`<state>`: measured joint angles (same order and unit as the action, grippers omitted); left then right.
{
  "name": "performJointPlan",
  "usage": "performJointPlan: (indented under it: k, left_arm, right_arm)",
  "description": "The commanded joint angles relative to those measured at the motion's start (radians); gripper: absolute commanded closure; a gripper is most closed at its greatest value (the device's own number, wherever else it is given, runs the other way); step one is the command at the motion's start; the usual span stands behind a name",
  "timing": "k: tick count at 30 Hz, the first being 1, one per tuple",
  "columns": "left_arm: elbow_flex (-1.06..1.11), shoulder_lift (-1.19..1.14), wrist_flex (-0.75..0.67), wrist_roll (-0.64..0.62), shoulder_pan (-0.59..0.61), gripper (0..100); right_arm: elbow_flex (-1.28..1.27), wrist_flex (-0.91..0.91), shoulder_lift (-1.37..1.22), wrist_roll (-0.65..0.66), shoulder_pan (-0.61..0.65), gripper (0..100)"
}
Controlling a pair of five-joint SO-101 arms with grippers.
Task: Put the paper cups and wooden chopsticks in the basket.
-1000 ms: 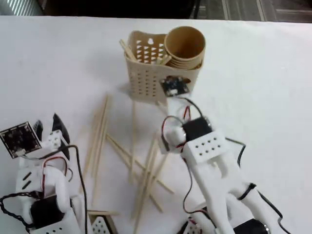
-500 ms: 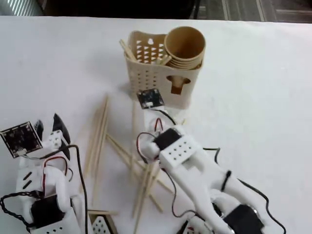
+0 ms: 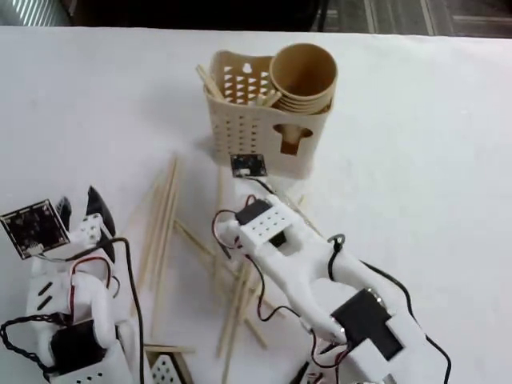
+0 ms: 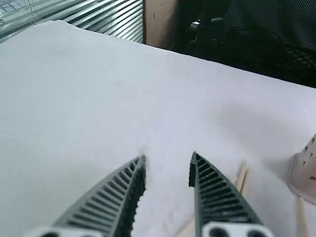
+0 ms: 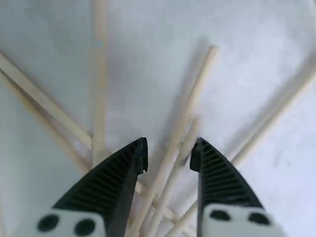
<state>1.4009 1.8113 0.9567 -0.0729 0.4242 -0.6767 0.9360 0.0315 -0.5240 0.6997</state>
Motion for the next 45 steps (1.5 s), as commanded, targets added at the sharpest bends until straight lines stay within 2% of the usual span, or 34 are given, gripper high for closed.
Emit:
performJointPlan:
  k: [1,5,9,15,24,31,41,45]
  left_arm:
    - [-0.005,0.010,-0.017,0.011,0.005,84]
    - [-0.005,0.010,-0.017,0.011,0.005,84]
    - [-0.005,0.010,-0.017,0.011,0.005,84]
    - [-0.005,0.010,-0.018,0.011,0.005,84]
    - [-0.003,0.010,-0.020,0.011,0.005,84]
    - [-0.003,0.010,-0.020,0.011,0.005,84]
    - [-0.003,0.010,-0.018,0.012,0.005,84]
    - [-0.003,0.010,-0.018,0.012,0.005,84]
  right_arm:
    - [0.038,-0.035,-0.013,0.000,-0.012,94.3]
    - [0.038,-0.031,-0.018,0.008,-0.013,95.0]
    - [0.038,-0.030,-0.013,0.063,-0.015,98.5]
    - [0.037,-0.028,0.022,0.132,-0.013,98.1]
    - [0.037,0.102,0.410,0.222,-0.005,98.1]
    - [0.038,0.111,0.645,0.370,0.001,98.1]
    - [0.290,0.101,0.731,0.399,0.027,98.1]
    - [0.364,0.018,0.731,0.405,0.018,98.1]
